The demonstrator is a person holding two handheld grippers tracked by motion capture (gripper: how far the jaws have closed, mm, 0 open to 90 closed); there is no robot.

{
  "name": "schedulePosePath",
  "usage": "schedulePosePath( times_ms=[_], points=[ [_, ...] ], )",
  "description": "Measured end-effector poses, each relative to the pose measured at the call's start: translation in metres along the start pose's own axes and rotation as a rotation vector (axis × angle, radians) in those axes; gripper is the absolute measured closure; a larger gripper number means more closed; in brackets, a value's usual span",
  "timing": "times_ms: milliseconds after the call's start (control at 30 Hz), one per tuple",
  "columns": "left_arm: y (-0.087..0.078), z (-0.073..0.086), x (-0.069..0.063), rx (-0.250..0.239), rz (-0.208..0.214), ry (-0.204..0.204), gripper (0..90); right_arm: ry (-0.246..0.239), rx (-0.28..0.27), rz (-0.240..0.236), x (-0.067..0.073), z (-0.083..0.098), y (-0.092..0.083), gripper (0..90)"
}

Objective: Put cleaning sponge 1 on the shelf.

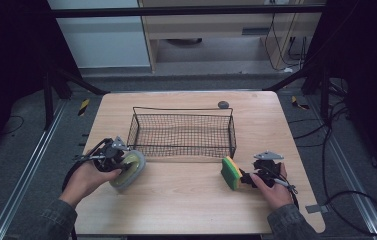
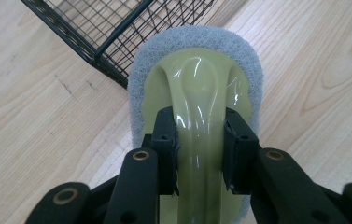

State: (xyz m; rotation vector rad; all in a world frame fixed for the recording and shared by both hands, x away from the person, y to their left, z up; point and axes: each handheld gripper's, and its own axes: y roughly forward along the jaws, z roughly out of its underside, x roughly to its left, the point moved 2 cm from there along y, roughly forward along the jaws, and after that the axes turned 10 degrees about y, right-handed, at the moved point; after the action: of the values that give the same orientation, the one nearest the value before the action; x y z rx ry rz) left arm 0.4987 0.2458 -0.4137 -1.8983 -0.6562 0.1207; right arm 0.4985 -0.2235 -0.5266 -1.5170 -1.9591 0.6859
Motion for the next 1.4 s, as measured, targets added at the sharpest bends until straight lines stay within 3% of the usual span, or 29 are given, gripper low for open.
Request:
schedulePosePath(
  times_ms=[367,667,1033,1400],
  points=[
    [-0.027,-0.008,0.008,-0.026,-0.033,0.053,69.5,0.003,-0.001,0.000,0.000,0.000,0.000,0.4],
    [-0.041,-0.031,0.032,0.000,-0.080,0.097,69.5,0.005,-0.002,0.000,0.000,0.000,0.000,0.4],
    [-0.043,-0.056,0.061,0.005,-0.114,0.145,69.5,-0.018,0.001,-0.012,-0.004,0.000,0.000,0.4],
    [-0.037,-0.082,0.087,-0.006,-0.126,0.230,69.5,-0.029,-0.001,-0.030,-0.006,0.000,0.000,0.7]
  ],
)
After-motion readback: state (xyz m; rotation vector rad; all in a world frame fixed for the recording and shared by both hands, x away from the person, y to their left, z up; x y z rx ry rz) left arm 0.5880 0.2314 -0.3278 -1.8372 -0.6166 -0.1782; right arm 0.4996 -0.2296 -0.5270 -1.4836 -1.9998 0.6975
